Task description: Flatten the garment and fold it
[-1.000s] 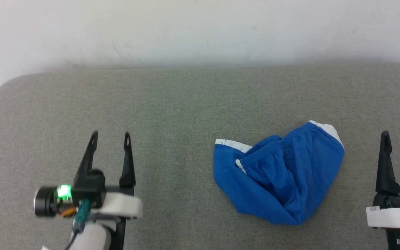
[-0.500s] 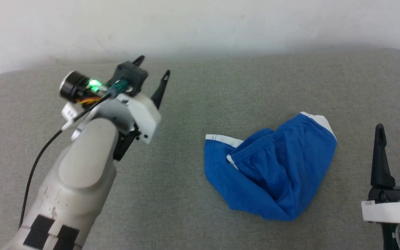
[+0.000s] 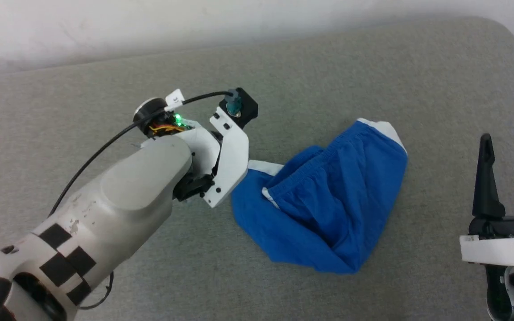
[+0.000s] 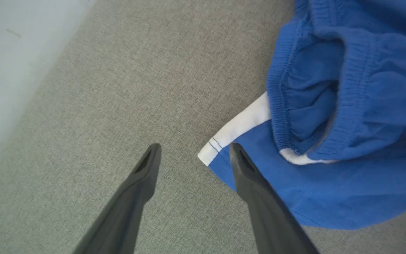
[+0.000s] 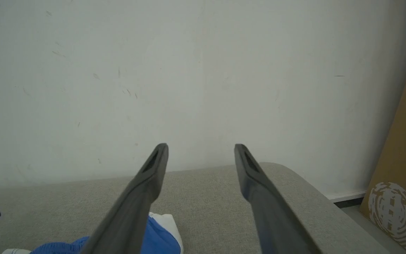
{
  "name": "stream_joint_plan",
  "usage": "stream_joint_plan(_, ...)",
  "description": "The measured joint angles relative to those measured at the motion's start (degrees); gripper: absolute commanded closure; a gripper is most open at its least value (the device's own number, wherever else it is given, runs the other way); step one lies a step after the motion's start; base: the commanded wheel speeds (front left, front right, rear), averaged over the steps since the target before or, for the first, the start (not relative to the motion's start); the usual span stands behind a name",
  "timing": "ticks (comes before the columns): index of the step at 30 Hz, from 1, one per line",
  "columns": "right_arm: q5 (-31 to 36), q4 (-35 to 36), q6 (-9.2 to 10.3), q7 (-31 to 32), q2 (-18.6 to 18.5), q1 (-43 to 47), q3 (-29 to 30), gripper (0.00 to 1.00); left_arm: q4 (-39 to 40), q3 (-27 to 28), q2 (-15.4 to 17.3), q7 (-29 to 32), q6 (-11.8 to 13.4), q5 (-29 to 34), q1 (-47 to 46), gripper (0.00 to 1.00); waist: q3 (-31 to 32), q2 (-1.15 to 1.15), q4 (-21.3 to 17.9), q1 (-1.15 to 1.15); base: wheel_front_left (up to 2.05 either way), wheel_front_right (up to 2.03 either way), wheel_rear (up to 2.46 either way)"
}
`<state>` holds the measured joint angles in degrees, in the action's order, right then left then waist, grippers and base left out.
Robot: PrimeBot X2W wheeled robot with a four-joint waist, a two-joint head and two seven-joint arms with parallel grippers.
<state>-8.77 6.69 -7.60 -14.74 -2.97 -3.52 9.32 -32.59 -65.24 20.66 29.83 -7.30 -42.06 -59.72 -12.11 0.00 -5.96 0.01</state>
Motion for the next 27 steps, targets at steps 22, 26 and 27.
stream_joint_plan(22,-1.20,-0.98,0.00,0.00,-0.02,0.77,1.81,0.00,4.06,-3.36,8.64,-14.63,0.92,-5.19,2.50,1.00,-3.04,0.00,-3.65,-0.01,0.00,0.00,0.00)
stream_joint_plan(26,-0.75,-0.89,0.00,0.01,0.01,2.04,1.70,0.00,4.77,1.01,14.02,-22.21,5.59,-8.36,9.56,1.00,-1.22,0.00,-1.04,-0.01,0.00,0.00,0.00)
stream_joint_plan(27,-0.62,-0.83,0.00,0.01,-0.01,2.25,1.81,0.00,5.21,2.13,15.47,-23.91,7.20,-9.39,11.82,1.00,-0.69,0.00,-0.21,-0.01,0.00,0.00,0.00)
